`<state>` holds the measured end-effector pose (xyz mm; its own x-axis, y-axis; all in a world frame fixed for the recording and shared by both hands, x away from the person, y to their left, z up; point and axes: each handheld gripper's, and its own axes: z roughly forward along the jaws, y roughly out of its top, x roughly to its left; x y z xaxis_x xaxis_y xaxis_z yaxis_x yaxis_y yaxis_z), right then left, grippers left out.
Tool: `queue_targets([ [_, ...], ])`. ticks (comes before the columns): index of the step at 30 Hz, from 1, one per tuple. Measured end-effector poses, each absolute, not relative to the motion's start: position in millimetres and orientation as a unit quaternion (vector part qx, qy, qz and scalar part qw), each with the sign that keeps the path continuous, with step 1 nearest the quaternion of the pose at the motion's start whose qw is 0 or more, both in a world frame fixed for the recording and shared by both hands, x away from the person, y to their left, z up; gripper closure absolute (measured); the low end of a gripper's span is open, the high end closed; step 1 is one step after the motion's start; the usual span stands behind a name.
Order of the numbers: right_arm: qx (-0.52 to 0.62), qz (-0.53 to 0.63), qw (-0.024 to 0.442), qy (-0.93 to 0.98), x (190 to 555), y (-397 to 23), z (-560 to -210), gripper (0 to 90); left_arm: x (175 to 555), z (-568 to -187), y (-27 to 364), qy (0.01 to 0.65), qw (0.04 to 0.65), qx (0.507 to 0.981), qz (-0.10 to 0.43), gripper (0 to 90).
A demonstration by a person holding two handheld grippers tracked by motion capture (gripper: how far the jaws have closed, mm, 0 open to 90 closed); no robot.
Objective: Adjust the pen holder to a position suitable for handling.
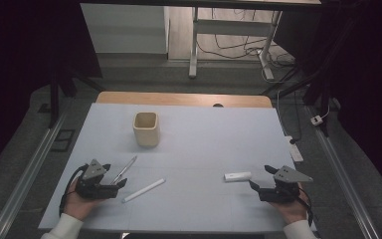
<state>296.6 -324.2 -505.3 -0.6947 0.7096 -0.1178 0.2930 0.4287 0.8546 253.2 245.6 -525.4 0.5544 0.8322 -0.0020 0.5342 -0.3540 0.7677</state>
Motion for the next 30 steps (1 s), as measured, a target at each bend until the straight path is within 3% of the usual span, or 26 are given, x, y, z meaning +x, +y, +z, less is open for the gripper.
queue_targets([
  [12, 0.318, 0.463, 0.209, 0.801, 301.4, -330.3, -511.3, 20.2, 255.6, -521.0, 244.8, 0.435, 0.383, 0.790, 0.199, 18.6],
  [20, 0.307, 0.458, 0.225, 0.803, 297.2, -327.7, -503.0, 23.8, 254.5, -522.0, 246.5, 0.426, 0.391, 0.792, 0.196, 18.7],
  [30, 0.310, 0.456, 0.210, 0.807, 305.5, -321.3, -507.1, 24.8, 257.6, -524.8, 243.4, 0.422, 0.381, 0.798, 0.199, 18.8],
])
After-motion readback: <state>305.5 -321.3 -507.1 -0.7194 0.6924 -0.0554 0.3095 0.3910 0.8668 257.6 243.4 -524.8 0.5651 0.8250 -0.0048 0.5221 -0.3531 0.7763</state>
